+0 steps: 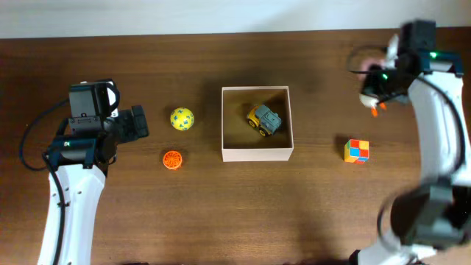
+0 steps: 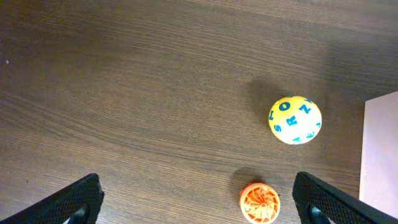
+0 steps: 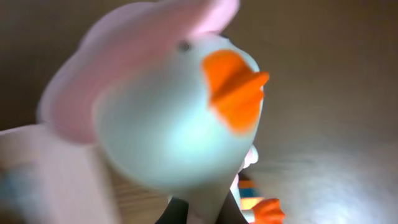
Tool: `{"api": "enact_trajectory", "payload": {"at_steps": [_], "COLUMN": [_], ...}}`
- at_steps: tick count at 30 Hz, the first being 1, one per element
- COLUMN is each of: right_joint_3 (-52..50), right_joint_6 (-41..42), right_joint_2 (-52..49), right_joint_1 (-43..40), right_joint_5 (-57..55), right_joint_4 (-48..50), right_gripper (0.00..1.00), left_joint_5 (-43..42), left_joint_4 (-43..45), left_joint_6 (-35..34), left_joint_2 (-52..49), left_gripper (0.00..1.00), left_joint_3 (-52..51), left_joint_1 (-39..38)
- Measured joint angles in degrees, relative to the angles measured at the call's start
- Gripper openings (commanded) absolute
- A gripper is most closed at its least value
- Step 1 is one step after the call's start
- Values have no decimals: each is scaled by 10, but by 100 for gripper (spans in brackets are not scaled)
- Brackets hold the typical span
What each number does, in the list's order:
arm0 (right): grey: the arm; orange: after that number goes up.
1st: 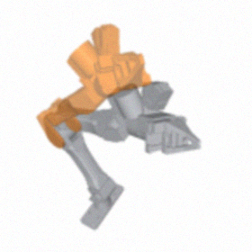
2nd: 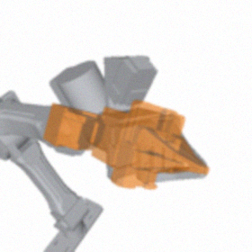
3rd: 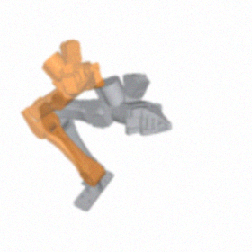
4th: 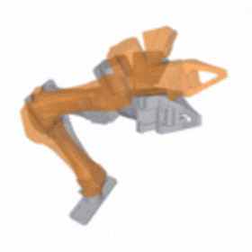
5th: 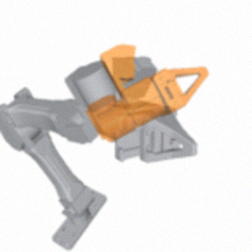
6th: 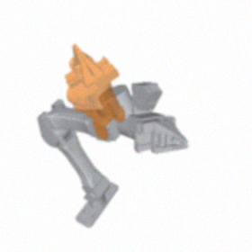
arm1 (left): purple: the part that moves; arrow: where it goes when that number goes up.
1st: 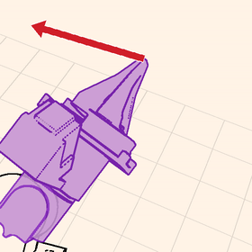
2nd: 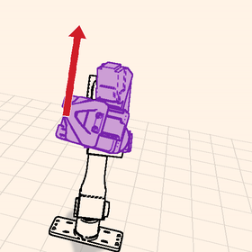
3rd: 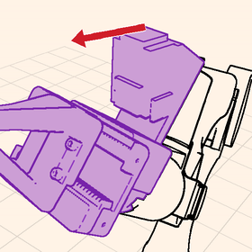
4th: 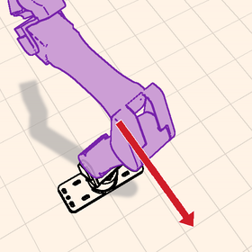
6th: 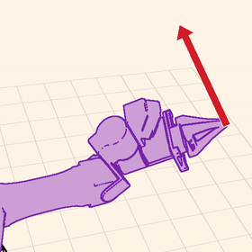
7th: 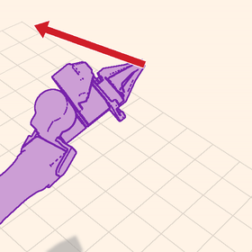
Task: Pack container
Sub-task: 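Move the right gripper to the white duck toy and grasp it, then carry the duck into the box and release it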
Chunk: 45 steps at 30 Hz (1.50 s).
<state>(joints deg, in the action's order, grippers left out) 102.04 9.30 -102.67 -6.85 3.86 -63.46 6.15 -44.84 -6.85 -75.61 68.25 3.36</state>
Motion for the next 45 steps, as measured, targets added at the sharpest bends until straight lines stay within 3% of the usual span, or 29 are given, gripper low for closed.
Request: {"api": "enact_trajectory", "payload": {"at_steps": [7, 19, 23, 26, 34, 41, 45], "right_joint_3": [11, -73, -75, -75, -50, 3, 19], "right_joint_6": [49, 129, 137, 130, 84, 67, 69], "right_joint_2": [64, -102, -149, -157, -141, -10, 75], "right_joint_1": [173, 364, 373, 370, 369, 350, 278], "right_joint_5": [16, -17, -25, -30, -39, -92, -123], "right_joint_4": [-17, 137, 191, 201, 176, 96, 29], "right_gripper": [4, 4, 42, 54, 61, 65, 80], "left_joint_5": [0, 0, 0, 0, 0, -1, -2], "left_joint_4": [0, 0, 0, 0, 0, 0, 0], "left_joint_6": [0, 0, 0, 0, 0, 0, 0], "left_joint_2": [0, 0, 0, 0, 0, 0, 0], "left_gripper": [99, 99, 99, 99, 99, 99, 99], "left_joint_3": [0, 0, 0, 0, 0, 0, 0], "left_joint_1": [0, 0, 0, 0, 0, 0, 0]}}
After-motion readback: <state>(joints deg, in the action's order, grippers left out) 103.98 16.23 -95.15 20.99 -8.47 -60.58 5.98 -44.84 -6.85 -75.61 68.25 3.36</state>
